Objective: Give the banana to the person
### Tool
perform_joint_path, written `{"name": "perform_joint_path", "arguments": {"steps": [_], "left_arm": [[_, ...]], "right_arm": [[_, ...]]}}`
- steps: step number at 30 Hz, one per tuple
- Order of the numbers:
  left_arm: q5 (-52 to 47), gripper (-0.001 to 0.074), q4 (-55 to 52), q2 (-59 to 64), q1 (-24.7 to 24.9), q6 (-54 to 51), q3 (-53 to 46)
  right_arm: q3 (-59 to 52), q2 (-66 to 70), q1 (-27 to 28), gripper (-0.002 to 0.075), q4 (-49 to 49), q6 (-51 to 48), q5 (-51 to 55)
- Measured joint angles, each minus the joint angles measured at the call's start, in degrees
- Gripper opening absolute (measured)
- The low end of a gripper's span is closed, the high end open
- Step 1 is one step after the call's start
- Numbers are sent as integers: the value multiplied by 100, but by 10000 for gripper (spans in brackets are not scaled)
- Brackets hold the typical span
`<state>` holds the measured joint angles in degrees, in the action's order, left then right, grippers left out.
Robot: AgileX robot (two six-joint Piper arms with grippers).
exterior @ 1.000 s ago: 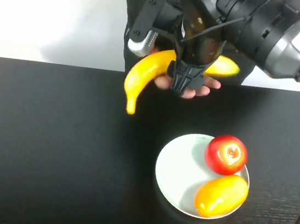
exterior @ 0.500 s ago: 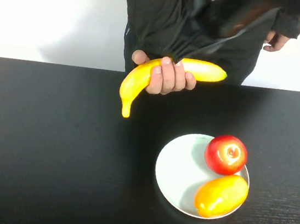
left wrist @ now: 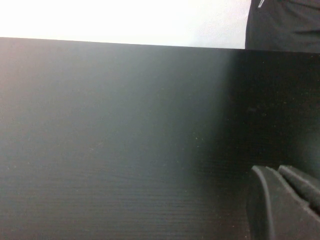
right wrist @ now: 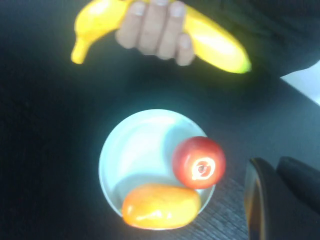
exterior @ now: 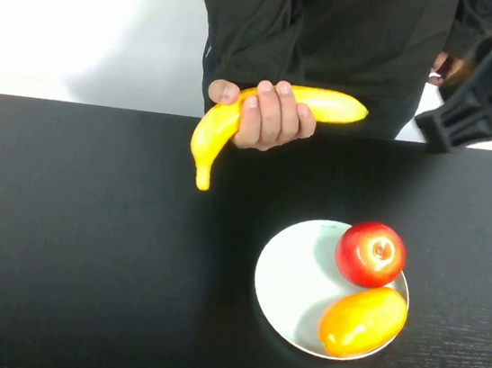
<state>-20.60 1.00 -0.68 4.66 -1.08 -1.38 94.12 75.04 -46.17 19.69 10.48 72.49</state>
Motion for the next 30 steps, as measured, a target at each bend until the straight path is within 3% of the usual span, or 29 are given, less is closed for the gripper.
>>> {"name": "perform_joint_path", "arguments": {"steps": [7,10,13,21,26,27,29,30], "left_arm": [[0,-3,0,0,0,0,0],[0,-3,0,0,0,0,0],[0,-3,0,0,0,0,0],[0,-3,0,0,0,0,0],[0,-3,0,0,0,0,0],[0,-3,0,0,0,0,0],[0,-3,0,0,0,0,0],[0,-3,0,0,0,0,0]], "right_arm": [[-562,-666,111,-6,545,392,30],[-1000,-625,202,-7,225,351,-192],[-2134,-1230,872,-7,-65,217,-1169],[-6241,-3768,3526,-7,-1438,-836,-4880],[-8130,-5128,4360,-7,-1608,-862,-6910],[-8909,-5941,4682,-7,-1701,-939,-8210],[-9326,-6306,4746,-7,-1817,-924,-8288],[-9216,-6116,4673,-7,-1737,-873,-7594]]}}
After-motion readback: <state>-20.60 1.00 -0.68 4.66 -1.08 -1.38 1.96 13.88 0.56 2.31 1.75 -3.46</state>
